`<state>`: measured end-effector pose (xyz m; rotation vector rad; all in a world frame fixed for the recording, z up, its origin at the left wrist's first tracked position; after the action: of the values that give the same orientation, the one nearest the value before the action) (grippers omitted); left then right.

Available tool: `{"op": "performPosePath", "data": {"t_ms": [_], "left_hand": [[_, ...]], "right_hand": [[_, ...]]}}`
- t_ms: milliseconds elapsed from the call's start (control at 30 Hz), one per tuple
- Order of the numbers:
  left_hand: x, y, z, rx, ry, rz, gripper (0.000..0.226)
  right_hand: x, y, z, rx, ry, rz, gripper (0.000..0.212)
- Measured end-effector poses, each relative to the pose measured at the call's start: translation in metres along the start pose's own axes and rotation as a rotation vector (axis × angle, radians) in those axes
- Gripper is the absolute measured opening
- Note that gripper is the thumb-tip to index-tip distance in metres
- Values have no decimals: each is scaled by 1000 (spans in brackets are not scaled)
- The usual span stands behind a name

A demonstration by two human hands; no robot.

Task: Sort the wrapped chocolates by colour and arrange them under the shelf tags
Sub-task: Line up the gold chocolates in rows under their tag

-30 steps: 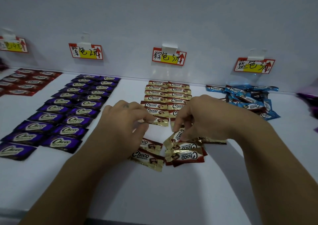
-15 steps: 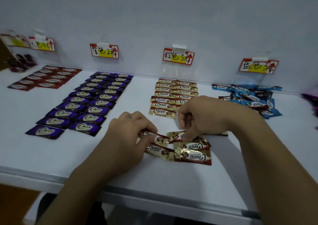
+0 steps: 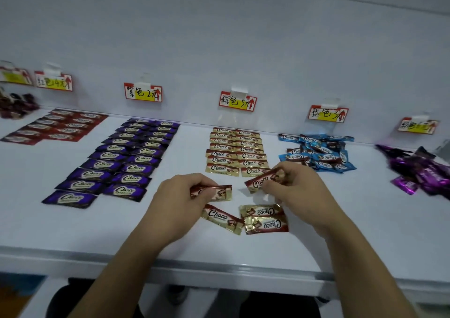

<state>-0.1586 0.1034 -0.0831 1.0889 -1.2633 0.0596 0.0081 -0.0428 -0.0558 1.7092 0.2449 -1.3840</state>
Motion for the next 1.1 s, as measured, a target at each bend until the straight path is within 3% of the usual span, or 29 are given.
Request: {"op": "performPosePath", "data": {"t_ms": [133,200,400,567,633,733,833,967,1100], "left_hand": [[2,5,4,44,-10,92,12],[3,7,7,64,-16,120,12],[-2,11,14,98,-37,166,3],[1,8,13,93,-102,-12,8],[4,4,12,87,-139,-185,10],[8,3,15,94,-156,-340,29],[11,5,17,97,-241,-450,27],[11,-1,16,56,-340,-572,23],[6,-6,17,30,-330,-574,40]], "right_hand": [[3,-11,6,210,-18,47,7],[2,-20,12,289,-13,133,16],[4,-33,19,390,-21,420,28],[4,-44,15,419,0,667,30],[4,-43,17,418,12,665,28],[6,-39,19,384,39,562,25],[4,-40,18,336,33,480,26],[0,-42,16,394,-25,630,33],[-1,-37,25,482,-51,664,43]]}}
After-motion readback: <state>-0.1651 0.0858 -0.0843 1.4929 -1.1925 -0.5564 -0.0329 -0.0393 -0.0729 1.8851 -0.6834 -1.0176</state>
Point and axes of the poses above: each hand's wrist, its own z-axis away from the middle knuckle, its own y-axis out of the back of the hand, x = y × z, the point moved 2 cm from there along -z, towards the middle knuckle, and after that the axes turned 3 degrees about -y, right-handed, at the moved point
